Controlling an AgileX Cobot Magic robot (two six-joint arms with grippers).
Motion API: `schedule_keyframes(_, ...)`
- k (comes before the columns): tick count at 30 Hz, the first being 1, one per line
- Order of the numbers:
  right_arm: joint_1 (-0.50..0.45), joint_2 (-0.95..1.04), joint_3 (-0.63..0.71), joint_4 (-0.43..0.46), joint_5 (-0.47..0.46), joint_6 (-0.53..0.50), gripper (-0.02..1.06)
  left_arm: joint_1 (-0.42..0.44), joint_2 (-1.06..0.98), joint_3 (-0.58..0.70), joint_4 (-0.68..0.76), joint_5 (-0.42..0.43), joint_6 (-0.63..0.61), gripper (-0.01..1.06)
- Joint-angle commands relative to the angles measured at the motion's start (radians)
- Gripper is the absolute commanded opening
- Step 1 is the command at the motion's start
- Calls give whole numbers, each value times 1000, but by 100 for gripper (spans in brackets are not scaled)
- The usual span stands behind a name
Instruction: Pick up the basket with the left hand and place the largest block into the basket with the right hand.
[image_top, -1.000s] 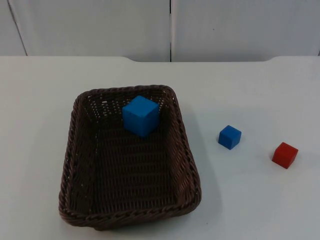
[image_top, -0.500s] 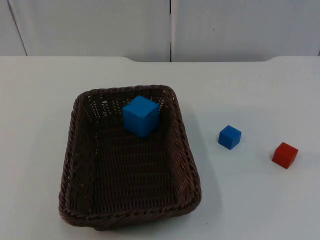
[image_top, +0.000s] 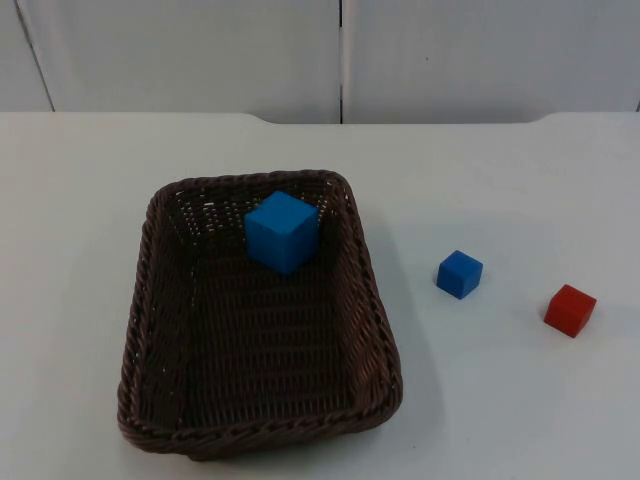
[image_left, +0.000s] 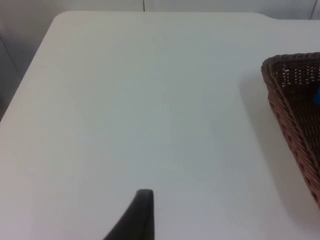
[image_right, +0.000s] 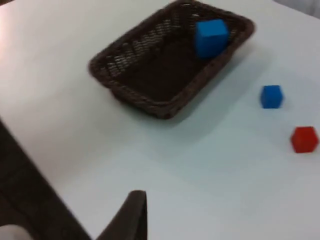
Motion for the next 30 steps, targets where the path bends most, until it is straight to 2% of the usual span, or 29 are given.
schedule_keyframes(1, -59, -3, 3, 2, -12, -1, 105, 3, -4, 5, -7, -3, 3, 105)
schedule_keyframes(4, -164, -3, 3, 2, -12, -1, 105, 3, -4, 5, -7, -3, 3, 105)
schedule_keyframes(5, -164, -3, 3, 2, -12, -1, 105, 3, -4, 5, -7, -3, 3, 105)
schedule_keyframes(9, -284, -3, 3, 2, -12, -1, 105, 3, -4, 5, -7, -3, 3, 105)
schedule_keyframes(24, -540, -3, 3, 2, -12, -1, 105, 3, -4, 5, -7, -3, 3, 105)
schedule_keyframes(30, -615, -3, 3, 2, -12, -1, 105, 3, -4, 5, -7, -3, 3, 105)
